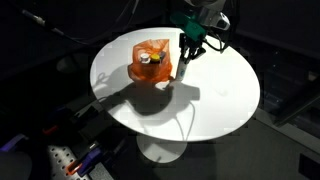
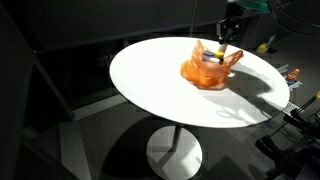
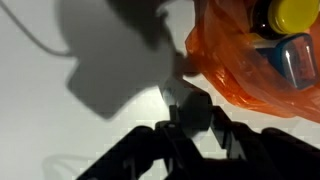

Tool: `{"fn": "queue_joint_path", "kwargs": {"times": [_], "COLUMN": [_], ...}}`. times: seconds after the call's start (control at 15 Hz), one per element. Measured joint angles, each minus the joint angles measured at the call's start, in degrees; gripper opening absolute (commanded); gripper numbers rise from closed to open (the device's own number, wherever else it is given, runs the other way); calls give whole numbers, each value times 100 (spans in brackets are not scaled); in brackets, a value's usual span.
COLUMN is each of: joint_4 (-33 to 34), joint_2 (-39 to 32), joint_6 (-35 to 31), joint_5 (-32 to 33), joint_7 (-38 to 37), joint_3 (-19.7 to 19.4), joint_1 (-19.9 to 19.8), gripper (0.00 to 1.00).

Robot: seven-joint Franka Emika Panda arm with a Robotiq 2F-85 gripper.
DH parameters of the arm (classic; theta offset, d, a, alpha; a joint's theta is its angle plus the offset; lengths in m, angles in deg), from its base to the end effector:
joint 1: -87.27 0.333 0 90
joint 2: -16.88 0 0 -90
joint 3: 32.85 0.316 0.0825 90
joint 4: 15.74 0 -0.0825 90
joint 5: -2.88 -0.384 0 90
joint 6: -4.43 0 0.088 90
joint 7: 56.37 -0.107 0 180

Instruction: Pick up the long white container from the orange plastic and put it on the table

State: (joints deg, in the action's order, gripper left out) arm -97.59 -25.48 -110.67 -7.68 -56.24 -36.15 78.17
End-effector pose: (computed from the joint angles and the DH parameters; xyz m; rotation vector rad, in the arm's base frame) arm 0.6956 -0.1344 0.2447 -2.9650 0.4385 0.2144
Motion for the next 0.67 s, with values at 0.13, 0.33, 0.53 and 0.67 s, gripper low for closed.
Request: {"fn": "queue_joint_path", "kwargs": {"times": [0.13,0.33,0.53,0.67], "joint_4": [7,7,-15,-70], "joint_2": [11,117,341,530], "joint_6": [-5,92,369,565], "joint_5": [0,0,7,134], "joint_7": [-4,-4,-4,-68], "joint_3": [4,12,12,-17], "joint_1": [17,65,114,166], "gripper": [83,100,100,100]}}
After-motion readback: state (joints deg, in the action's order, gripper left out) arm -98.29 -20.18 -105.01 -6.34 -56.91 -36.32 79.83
